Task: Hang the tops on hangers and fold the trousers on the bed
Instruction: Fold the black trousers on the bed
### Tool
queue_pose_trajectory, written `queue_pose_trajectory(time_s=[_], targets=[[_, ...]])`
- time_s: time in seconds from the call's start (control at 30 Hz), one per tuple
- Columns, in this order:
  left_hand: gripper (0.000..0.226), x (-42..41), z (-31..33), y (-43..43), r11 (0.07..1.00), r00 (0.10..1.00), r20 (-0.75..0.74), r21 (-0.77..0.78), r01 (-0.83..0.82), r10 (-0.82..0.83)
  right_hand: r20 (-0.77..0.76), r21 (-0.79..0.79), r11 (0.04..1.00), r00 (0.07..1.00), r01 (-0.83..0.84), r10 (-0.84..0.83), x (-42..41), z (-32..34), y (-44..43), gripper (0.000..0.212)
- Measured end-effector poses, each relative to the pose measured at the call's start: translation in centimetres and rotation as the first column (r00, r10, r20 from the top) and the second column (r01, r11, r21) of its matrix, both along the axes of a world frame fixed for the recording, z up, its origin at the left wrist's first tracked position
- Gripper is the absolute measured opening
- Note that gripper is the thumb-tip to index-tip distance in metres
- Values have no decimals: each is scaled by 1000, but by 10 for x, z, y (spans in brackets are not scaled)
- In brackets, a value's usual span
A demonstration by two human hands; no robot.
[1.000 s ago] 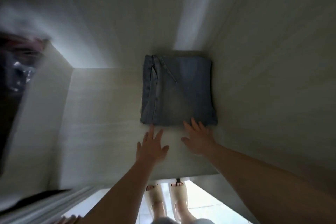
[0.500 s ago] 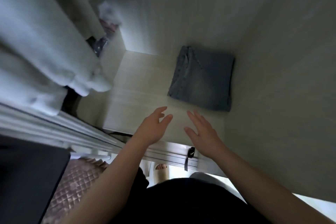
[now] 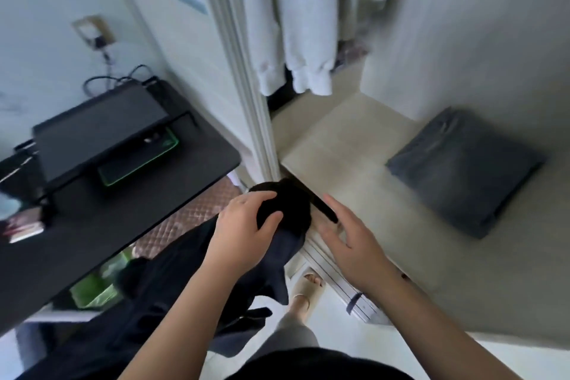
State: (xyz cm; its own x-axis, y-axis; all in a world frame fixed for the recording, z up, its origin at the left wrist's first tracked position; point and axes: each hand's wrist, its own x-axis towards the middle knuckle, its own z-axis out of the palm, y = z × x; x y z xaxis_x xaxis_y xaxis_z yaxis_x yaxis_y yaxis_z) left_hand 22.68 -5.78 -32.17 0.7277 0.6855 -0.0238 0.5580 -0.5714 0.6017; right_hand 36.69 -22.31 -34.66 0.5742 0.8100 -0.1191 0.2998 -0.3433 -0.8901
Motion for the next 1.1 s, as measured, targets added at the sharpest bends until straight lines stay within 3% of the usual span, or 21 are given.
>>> queue_pose_trajectory(time_s=[0.2,0.37,0.57,0.7,0.9,1.0,1.1], targets=[[51,-95,-4,-24,944,952,-143,232,-234,271,26,71,974,977,-214,213,-47,5,19,57],[56,-154,-6,-30,825,813,-201,293,-483,547,343,61,937,889,-345,305,-74,7,43,58],[44,-195,-19,-46,716,747,-59,344,-608,662,524,-172,863,698,-475,489,-113,0,79,57],[42,-198,-34,-56,657,721,63,363,-660,690,592,-203,799,579,-565,560,-140,0,107,59],[31,-207,-44,-63,650,711,177,303,-697,681,672,-44,755,540,-655,507,-160,-4,128,38],[28,-211,-48,-68,676,716,121,255,-692,687,709,-19,763,529,-647,466,-163,-6,127,37],[49,-212,-70,-83,699,698,-48,18,-715,714,726,-26,774,520,-633,451,-168,-6,126,37]])
